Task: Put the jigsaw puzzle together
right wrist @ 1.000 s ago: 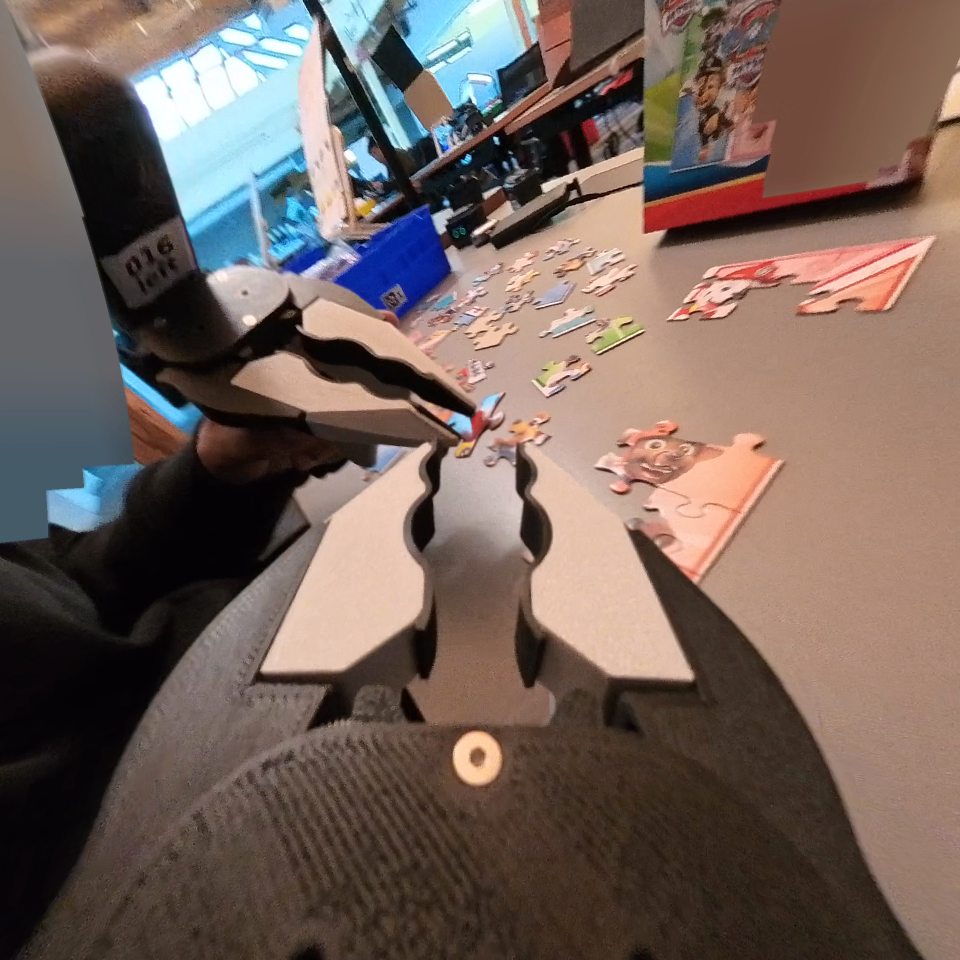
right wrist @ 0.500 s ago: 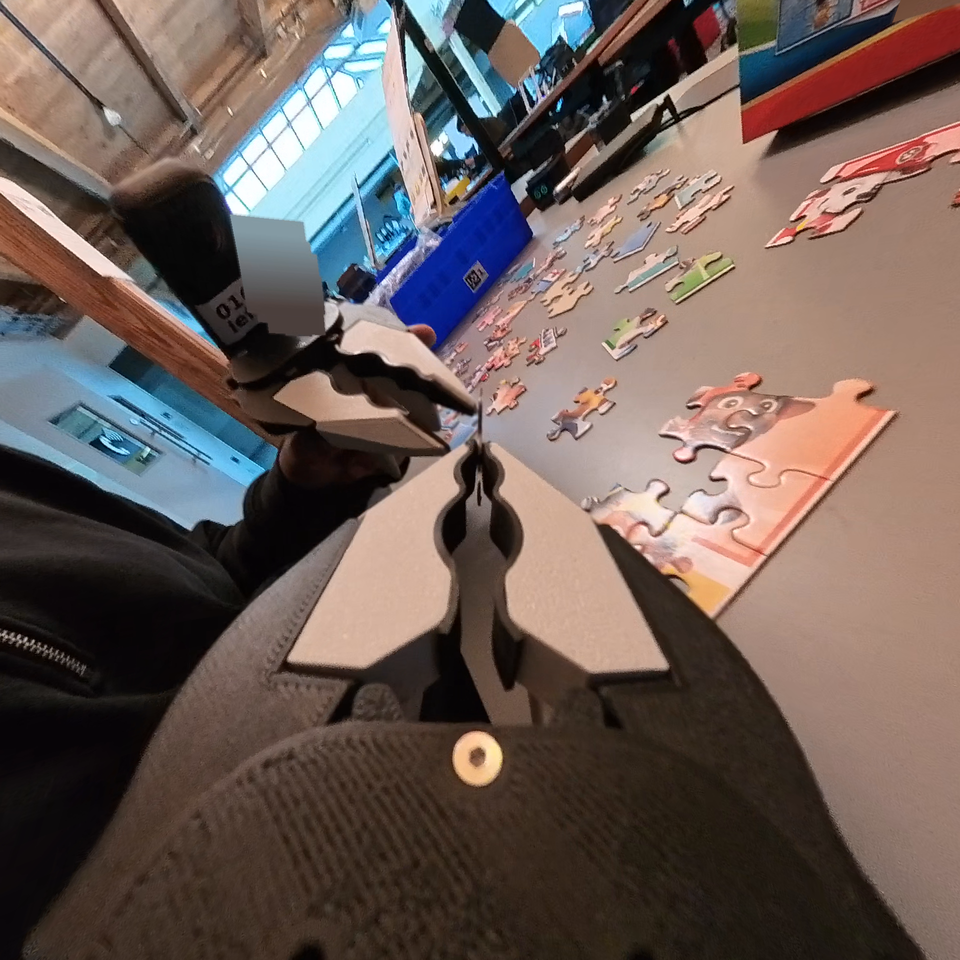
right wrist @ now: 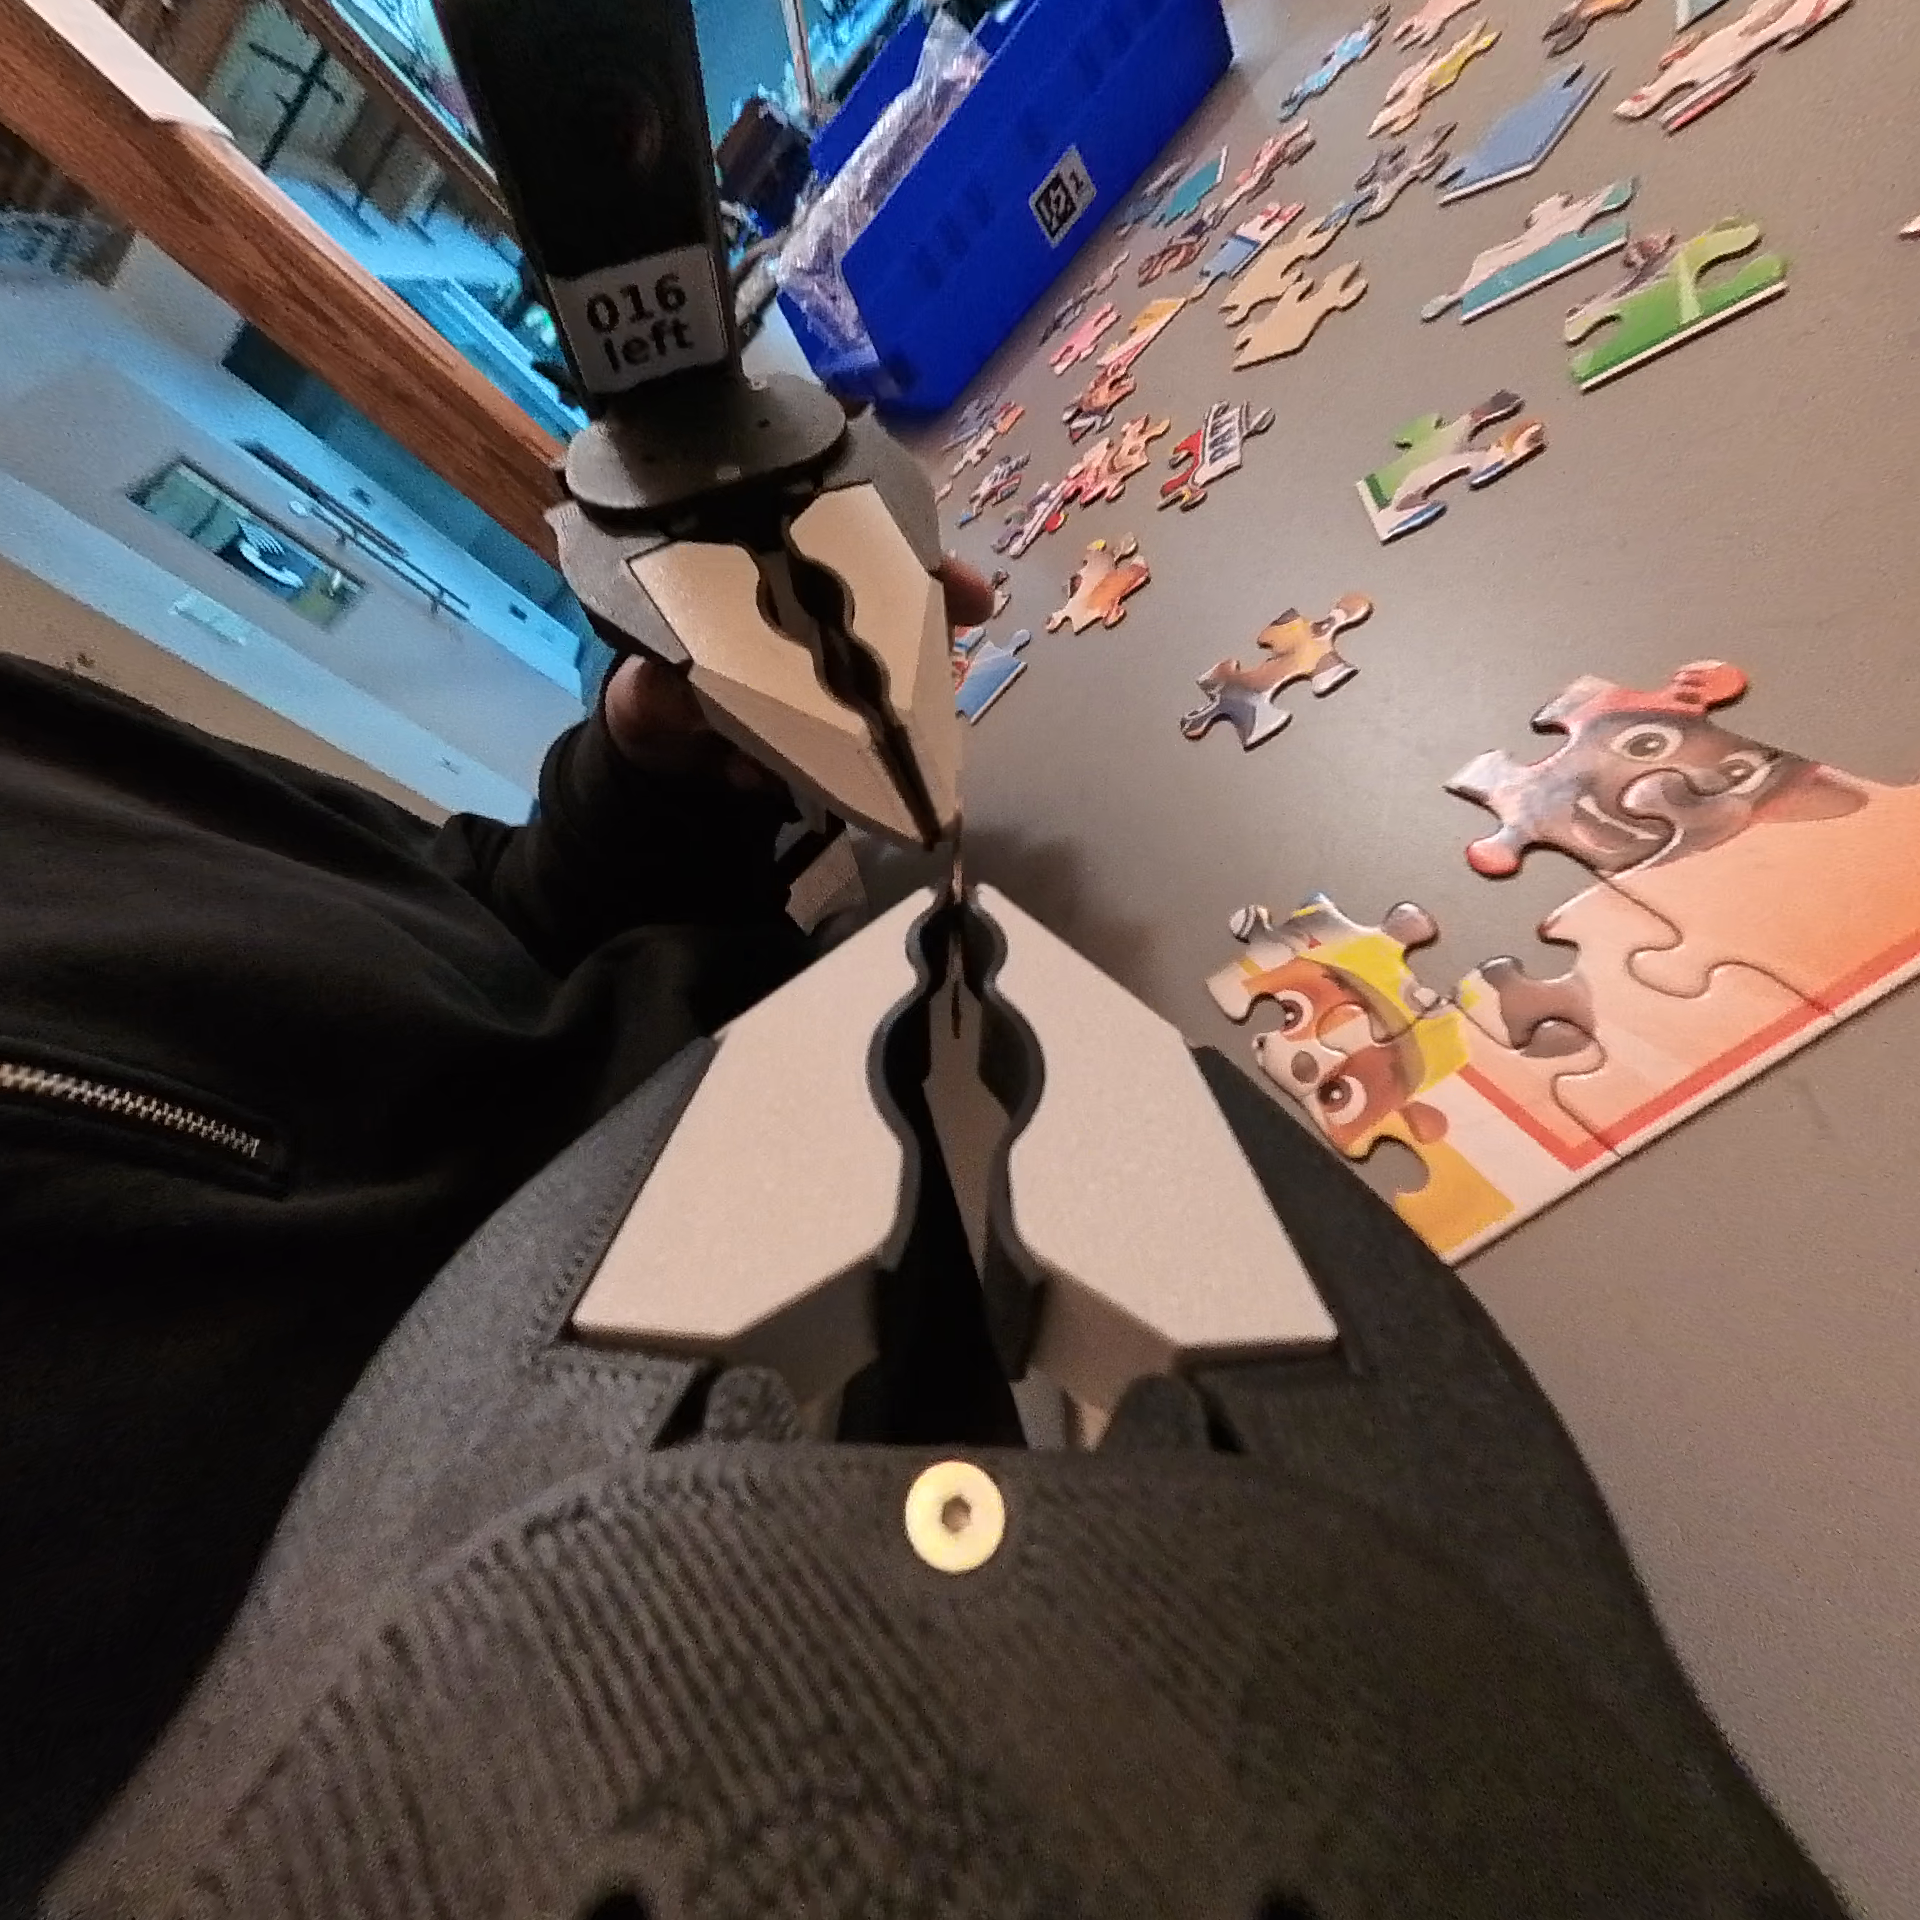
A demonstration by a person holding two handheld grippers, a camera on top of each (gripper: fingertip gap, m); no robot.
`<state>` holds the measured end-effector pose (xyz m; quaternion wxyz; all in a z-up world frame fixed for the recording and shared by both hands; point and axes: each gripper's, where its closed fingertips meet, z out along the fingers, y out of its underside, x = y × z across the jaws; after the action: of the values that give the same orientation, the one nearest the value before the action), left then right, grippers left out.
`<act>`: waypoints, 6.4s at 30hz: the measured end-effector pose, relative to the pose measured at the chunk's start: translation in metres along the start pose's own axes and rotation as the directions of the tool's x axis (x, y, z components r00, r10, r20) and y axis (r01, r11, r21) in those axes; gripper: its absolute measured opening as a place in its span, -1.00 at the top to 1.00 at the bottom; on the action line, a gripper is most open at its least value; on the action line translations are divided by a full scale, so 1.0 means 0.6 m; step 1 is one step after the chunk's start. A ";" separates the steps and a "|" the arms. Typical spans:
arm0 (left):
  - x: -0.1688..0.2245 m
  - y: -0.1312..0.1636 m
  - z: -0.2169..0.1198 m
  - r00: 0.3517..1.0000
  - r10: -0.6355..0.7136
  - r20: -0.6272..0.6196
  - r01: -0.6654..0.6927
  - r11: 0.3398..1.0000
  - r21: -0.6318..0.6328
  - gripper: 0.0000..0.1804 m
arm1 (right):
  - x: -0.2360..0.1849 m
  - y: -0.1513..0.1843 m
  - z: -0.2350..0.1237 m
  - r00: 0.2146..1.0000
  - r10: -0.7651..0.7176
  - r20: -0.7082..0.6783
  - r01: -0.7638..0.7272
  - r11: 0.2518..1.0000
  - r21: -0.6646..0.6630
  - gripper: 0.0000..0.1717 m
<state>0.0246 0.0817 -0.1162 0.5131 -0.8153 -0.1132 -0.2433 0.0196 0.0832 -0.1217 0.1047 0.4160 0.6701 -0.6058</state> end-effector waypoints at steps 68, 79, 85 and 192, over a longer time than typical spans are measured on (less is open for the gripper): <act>-0.110 -0.016 0.016 0.930 -0.368 -0.006 0.368 0.929 0.035 1.00 | 0.078 -0.003 -0.087 0.972 0.104 -0.208 -0.066 0.981 0.181 0.85; -0.134 -0.001 0.048 0.891 -0.453 -0.014 0.447 0.883 -0.142 1.00 | 0.099 -0.016 -0.107 0.971 0.129 -0.201 -0.081 0.969 0.231 0.85; -0.153 0.014 0.055 0.898 -0.436 0.062 0.439 0.879 -0.187 1.00 | 0.104 -0.015 -0.100 0.972 0.130 -0.198 -0.089 0.975 0.204 0.86; -0.138 0.024 0.082 0.948 0.227 0.222 -0.116 0.898 -0.425 0.89 | 0.171 0.012 -0.030 0.806 -0.331 -0.491 0.211 0.935 -0.284 1.00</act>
<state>-0.0263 0.1244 -0.1877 0.3323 -0.9359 -0.0550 -0.1033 -0.0336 0.1430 -0.1886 -0.1282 0.4529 0.7869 -0.3990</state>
